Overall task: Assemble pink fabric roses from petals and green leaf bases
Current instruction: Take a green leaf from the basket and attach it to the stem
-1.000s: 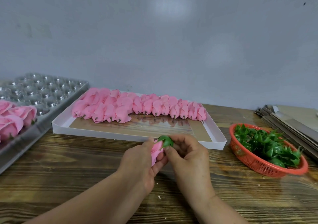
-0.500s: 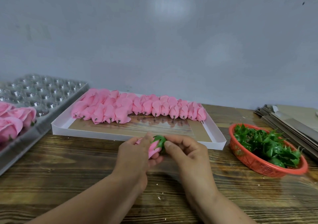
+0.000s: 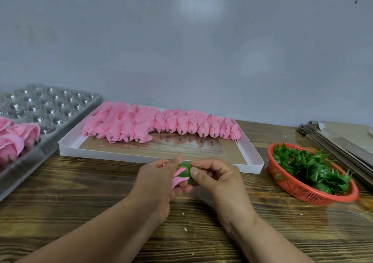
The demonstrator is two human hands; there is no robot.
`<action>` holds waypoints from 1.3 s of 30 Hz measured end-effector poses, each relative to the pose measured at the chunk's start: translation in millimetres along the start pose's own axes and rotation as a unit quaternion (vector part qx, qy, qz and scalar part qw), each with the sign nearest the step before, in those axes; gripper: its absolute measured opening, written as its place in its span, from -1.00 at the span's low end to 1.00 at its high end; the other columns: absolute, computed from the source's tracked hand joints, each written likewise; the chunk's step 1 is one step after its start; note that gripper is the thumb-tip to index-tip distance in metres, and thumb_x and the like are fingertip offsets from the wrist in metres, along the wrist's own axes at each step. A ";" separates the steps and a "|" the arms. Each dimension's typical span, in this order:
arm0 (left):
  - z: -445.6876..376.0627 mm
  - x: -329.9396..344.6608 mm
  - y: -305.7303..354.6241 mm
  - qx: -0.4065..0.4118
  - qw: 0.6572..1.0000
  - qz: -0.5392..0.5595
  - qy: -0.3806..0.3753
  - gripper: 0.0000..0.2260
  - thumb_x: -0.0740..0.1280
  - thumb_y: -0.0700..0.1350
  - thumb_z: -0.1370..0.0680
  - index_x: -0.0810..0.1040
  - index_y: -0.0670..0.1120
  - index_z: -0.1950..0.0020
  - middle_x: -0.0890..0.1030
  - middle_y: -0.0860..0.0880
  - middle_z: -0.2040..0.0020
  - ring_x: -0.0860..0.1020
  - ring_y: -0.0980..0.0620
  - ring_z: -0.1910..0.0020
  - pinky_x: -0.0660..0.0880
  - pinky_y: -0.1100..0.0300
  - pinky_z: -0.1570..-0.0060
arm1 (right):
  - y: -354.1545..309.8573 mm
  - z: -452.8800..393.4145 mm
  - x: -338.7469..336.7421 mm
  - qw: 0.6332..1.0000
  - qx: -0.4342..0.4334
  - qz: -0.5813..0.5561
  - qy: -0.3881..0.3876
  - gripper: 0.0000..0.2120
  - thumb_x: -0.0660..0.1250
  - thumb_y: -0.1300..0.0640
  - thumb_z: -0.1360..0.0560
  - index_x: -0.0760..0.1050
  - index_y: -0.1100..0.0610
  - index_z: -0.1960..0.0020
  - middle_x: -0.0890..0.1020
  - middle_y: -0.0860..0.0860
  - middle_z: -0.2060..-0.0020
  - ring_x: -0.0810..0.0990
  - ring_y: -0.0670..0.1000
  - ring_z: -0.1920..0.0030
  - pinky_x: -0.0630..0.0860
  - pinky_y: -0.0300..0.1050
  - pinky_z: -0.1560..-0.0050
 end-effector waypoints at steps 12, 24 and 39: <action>-3.9 17.6 -5.2 -0.052 0.994 0.014 -0.092 -0.84 0.29 -0.22 -0.57 0.56 -0.33 0.01 0.65 -0.24 0.21 0.62 0.00 0.45 0.58 0.15 0.43 | -32.9 -3.9 -3.1 0.982 -0.084 0.164 -0.040 -0.68 0.44 0.41 -0.34 0.61 -0.01 0.15 0.65 0.24 0.28 0.53 0.04 0.28 0.56 -0.01 0.17; -9.9 12.7 -2.9 -0.037 0.992 -0.061 -0.103 -0.94 0.34 -0.32 -0.50 0.60 -0.29 0.07 0.69 -0.17 0.27 0.64 0.03 0.42 0.51 0.31 0.49 | -6.4 -13.6 -18.7 0.993 0.059 0.083 -0.060 -0.76 0.43 0.46 -0.31 0.60 0.14 0.24 0.66 0.16 0.33 0.60 0.02 0.41 0.58 -0.19 0.33; -4.0 19.0 -10.2 -0.109 0.975 -0.092 -0.168 -0.88 0.24 -0.32 -0.56 0.52 -0.37 0.05 0.65 -0.22 0.36 0.60 0.02 0.47 0.52 0.29 0.51 | -27.7 -3.9 1.5 0.961 -0.029 0.214 -0.171 -0.76 0.46 0.35 -0.35 0.65 0.03 0.12 0.63 0.25 0.23 0.54 0.19 0.27 0.54 0.16 0.18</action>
Point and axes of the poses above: each hand's wrist, its own z-axis away from the middle knuckle, its own x-axis out of the palm, y = z × x, the point moved 10 cm from there along -z, towards the middle knuckle
